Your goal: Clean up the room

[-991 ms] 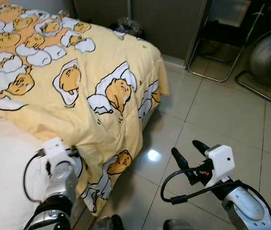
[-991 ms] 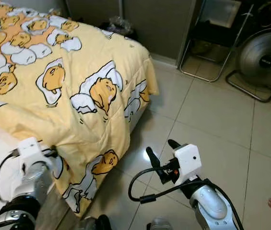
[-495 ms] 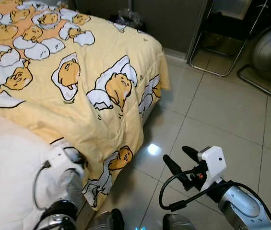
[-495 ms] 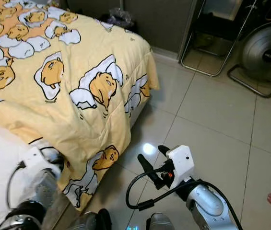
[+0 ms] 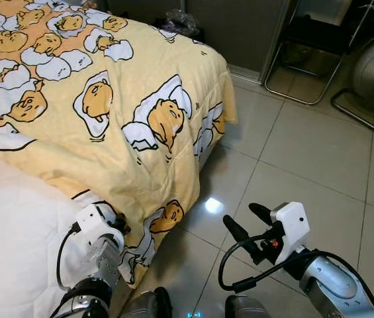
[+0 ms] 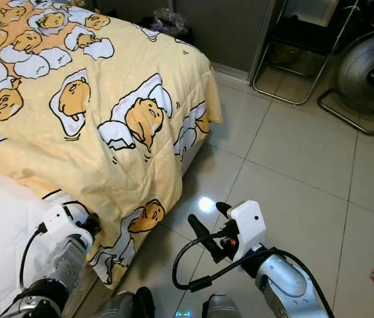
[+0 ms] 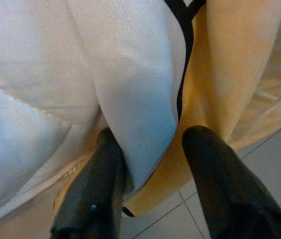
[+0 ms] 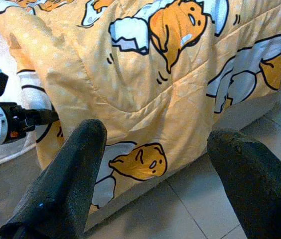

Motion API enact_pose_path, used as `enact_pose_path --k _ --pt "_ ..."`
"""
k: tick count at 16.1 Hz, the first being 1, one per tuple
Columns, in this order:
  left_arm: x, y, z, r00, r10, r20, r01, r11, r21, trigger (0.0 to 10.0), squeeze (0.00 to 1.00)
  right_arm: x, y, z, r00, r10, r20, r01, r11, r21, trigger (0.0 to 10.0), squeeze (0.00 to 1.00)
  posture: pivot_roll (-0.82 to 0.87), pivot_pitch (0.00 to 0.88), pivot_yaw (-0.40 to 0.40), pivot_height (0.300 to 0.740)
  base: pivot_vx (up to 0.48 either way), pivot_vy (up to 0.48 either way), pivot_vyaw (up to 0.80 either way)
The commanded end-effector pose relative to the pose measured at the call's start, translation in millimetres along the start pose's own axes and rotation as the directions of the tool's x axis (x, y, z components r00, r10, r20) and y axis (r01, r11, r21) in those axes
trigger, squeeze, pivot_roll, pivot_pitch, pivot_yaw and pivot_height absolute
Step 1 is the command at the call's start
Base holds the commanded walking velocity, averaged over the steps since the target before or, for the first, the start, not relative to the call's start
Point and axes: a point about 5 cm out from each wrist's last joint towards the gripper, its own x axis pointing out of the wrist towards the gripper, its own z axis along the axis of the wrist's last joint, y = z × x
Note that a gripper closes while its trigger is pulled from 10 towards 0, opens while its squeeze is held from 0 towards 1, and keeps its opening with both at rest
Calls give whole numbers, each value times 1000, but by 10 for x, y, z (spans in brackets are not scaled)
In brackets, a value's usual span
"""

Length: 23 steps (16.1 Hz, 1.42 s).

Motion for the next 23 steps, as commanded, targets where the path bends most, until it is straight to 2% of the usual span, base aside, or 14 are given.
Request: enact_pose_path --k 1,4,7,11,14,15,17,18,20,23 --pt "-3 51 -36 1000 8 -13 -8 1000 5 0 0 -8 29 15 1000 20 -1 -20 1000 11 10000 0 -278 158 85 740 0 0 0" --pt "4 76 -19 1000 8 -4 -9 999 -33 0 0 -9 24 18 1000 20 -3 -20 1000 8 10000 0 -282 159 83 740 0 0 0" --pt "35 -60 46 999 -44 25 46 994 -95 0 0 17 19 34 1000 24 -2 -24 1000 12 10000 0 -278 160 76 740 0 0 0" --pt "37 -61 35 998 -56 25 58 993 -101 0 0 53 13 50 1000 19 6 -19 999 26 10000 0 -277 154 77 740 0 0 0" --pt "7 126 -8 1000 -8 17 10 995 -104 0 0 51 8 32 1000 19 -1 -19 999 28 10000 0 -272 142 79 740 0 0 0" --pt "-25 259 -47 1000 23 12 -21 995 -100 0 0 55 7 25 1000 20 -2 -20 999 27 10000 0 -270 135 82 740 0 0 0" --pt "-135 625 -140 994 112 5 -111 989 -93 0 0 71 5 13 1000 23 -3 -23 999 26 10000 0 -261 124 86 740 0 0 0" --pt "-180 745 -144 989 145 22 -143 985 -94 0 0 76 3 7 1000 25 -4 -25 999 26 10000 0 -246 116 87 740 0 0 0" --pt "-242 869 -176 983 180 33 -177 980 -91 0 0 84 3 -8 999 32 -9 -32 999 26 10000 0 -236 109 86 740 0 0 0" --pt "-316 958 -299 979 204 5 -203 975 -88 0 0 100 19 -22 999 47 -13 -47 999 23 10000 0 -233 103 85 740 0 0 0"
